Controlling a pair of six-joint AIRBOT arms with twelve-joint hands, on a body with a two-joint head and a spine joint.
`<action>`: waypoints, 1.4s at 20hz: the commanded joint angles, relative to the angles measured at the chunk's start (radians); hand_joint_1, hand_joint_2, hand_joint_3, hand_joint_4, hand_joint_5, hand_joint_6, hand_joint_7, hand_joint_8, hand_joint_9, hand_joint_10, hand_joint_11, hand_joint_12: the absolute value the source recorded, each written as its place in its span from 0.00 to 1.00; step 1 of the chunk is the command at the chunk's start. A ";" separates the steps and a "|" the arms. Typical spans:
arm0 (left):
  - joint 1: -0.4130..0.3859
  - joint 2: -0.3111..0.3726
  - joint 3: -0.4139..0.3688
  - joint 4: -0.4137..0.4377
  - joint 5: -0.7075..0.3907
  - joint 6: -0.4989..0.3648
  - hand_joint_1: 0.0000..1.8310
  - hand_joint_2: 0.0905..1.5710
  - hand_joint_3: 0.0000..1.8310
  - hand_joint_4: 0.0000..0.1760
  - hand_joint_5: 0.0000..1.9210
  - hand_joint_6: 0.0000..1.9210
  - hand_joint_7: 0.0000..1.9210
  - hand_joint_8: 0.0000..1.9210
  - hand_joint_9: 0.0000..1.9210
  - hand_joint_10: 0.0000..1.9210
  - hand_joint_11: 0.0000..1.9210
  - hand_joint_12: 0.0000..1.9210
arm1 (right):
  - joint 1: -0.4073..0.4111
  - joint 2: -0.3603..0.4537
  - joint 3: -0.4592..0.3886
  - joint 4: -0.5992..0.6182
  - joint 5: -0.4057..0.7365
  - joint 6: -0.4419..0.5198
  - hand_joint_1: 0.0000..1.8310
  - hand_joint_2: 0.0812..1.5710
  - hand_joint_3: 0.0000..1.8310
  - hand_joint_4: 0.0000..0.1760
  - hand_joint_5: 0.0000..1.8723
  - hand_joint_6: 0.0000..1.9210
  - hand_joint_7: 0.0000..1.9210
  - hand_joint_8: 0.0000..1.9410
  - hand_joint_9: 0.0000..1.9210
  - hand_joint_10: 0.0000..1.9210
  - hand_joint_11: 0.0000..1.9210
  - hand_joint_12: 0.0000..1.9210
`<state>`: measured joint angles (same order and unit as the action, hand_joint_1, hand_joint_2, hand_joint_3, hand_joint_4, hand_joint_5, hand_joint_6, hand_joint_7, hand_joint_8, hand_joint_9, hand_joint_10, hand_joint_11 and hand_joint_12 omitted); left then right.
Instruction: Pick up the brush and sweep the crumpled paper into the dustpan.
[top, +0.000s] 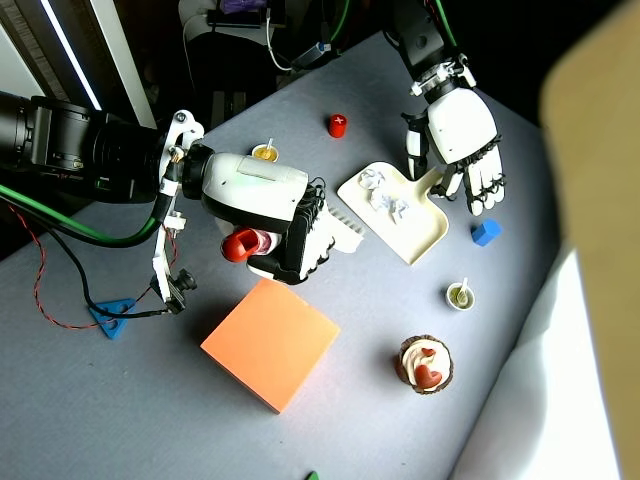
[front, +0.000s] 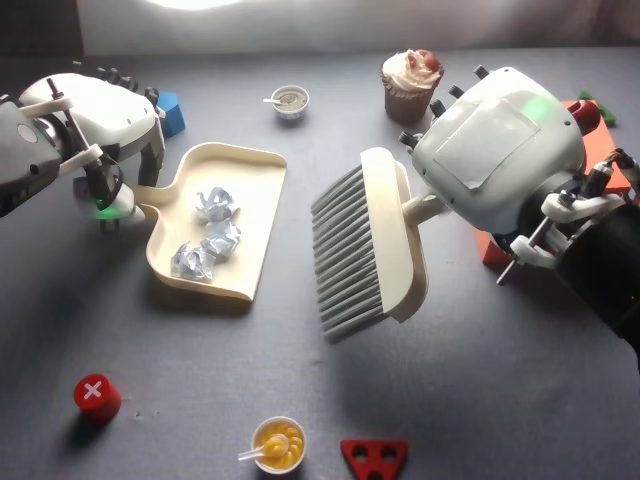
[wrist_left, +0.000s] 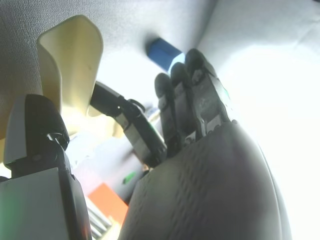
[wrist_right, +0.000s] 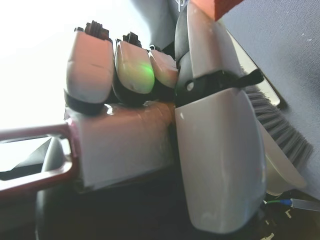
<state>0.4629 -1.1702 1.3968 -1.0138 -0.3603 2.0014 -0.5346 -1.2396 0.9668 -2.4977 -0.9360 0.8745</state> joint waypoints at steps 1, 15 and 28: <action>-0.016 0.007 0.005 0.023 -0.089 0.005 0.58 0.63 0.00 0.26 0.46 0.06 0.18 0.00 0.14 0.00 0.12 0.00 | 0.006 0.008 0.003 -0.067 -0.107 -0.010 0.79 0.74 0.00 0.00 0.59 1.00 0.70 1.00 0.75 1.00 0.80 1.00; -0.046 0.017 0.010 0.044 -0.080 0.008 0.55 0.58 0.00 0.70 0.31 0.00 0.16 0.00 0.14 0.00 0.12 0.01 | -0.020 0.014 -0.026 -0.056 -0.094 -0.013 0.48 0.63 0.00 0.42 0.40 1.00 0.44 1.00 0.43 1.00 0.43 1.00; -0.189 0.032 0.027 0.028 -0.010 0.104 0.53 0.60 0.00 0.78 0.32 0.00 0.15 0.00 0.12 0.00 0.10 0.00 | -0.051 0.128 -0.148 -0.025 0.041 -0.052 0.15 0.51 0.00 0.00 0.08 0.00 0.11 0.00 0.16 0.00 0.20 0.07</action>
<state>0.2821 -1.1519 1.4193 -1.0088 -0.3046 2.1033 -0.5903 -1.1042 0.8116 -2.4672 -0.8139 0.8223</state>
